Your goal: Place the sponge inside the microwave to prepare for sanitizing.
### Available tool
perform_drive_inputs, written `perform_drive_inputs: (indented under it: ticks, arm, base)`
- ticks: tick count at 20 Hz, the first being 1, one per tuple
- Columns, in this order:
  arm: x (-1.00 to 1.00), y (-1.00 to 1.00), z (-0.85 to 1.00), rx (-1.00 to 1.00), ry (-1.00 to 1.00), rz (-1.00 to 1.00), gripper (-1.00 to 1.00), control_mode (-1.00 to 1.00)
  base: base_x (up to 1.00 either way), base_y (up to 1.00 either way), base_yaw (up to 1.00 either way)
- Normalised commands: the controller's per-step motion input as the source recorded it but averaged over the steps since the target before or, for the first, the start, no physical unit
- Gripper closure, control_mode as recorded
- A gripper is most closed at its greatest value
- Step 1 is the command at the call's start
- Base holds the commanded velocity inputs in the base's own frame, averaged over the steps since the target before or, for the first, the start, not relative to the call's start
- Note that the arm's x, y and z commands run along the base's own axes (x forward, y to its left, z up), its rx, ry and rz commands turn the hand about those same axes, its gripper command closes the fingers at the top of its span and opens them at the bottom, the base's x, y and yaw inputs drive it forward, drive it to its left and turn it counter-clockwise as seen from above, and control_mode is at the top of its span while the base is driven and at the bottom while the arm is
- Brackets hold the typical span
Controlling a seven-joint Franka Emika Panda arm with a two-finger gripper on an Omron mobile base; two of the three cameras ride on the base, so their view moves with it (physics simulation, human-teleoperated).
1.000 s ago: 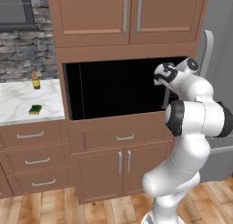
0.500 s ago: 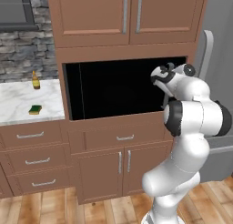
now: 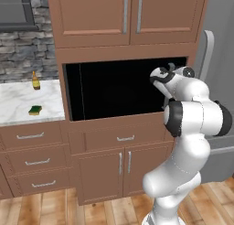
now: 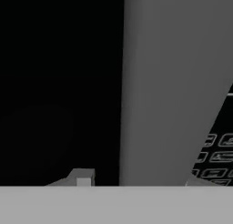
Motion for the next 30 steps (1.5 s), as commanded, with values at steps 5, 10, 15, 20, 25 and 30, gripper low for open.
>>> perform_drive_inputs:
  ticks: [5,10,15,20,25,30]
  arm:
    - [0.07,0.15,-0.21,0.03,0.0,0.1,1.0,-1.0]
    - [-0.31,0.25,-0.12,0.01,0.0,0.1,1.0,-1.0]
    - [-0.4,0.35,-0.1,0.0,-0.03,0.03,1.0,-1.0]
    - [-0.4,0.42,-0.03,0.0,-0.01,0.0,1.0,-1.0]
    - [-0.47,0.4,0.0,0.0,0.0,0.0,1.0,-1.0]
    - [-0.49,0.38,-0.02,0.0,0.05,0.0,1.0,-1.0]
  base:
    - [0.0,0.0,0.0]
    - [0.0,0.0,0.0]
    - [0.0,0.0,0.0]
    - [0.0,0.0,0.0]
    - [0.0,0.0,0.0]
    - [0.0,0.0,0.0]
